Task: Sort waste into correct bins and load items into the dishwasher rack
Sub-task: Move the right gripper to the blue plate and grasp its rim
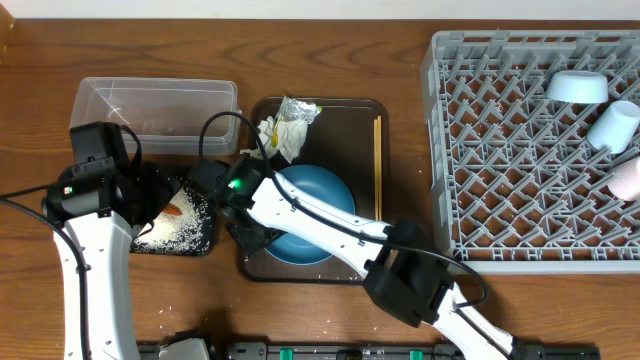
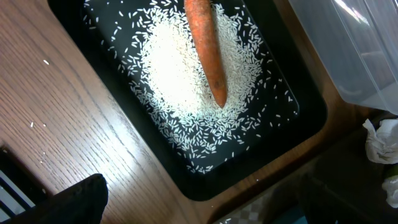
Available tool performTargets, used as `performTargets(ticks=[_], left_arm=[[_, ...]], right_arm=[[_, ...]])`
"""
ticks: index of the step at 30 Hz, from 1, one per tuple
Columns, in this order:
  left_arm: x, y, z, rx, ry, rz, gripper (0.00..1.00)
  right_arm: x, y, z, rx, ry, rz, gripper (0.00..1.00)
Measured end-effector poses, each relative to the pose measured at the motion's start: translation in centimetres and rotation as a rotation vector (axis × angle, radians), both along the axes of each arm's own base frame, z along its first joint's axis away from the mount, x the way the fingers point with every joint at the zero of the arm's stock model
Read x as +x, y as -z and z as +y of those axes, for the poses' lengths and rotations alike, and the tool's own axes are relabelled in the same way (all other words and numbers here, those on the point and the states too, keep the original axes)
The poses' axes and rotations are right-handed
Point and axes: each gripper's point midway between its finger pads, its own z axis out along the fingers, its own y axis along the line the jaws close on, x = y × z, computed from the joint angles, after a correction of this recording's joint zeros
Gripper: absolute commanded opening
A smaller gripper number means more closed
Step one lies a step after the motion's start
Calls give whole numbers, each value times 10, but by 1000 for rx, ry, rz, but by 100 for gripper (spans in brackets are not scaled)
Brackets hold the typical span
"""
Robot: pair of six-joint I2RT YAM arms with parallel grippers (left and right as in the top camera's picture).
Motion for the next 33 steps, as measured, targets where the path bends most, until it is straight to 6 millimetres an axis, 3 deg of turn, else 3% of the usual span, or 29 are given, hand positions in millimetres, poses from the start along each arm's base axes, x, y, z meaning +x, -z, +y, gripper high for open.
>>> performTargets(ticks=[19,23,27,28,30,33], left_arm=[[0,0,0,0,0,0,98],[0,0,0,0,0,0,98],[0,0,0,0,0,0,99],[0,0,0,0,0,0,99],[0,0,0,0,0,0,98],[0,0,0,0,0,0,98]], right_arm=[[4,33,-15,-44,85,15,50],[1,38,-17,-51,90,28,35],[2,38,-17,-46,102,29,32],[3,38,-18,-46,105,29,27],[6,38,-20,-49,112,32,5],[16,32,-33,-83,135,28,1]])
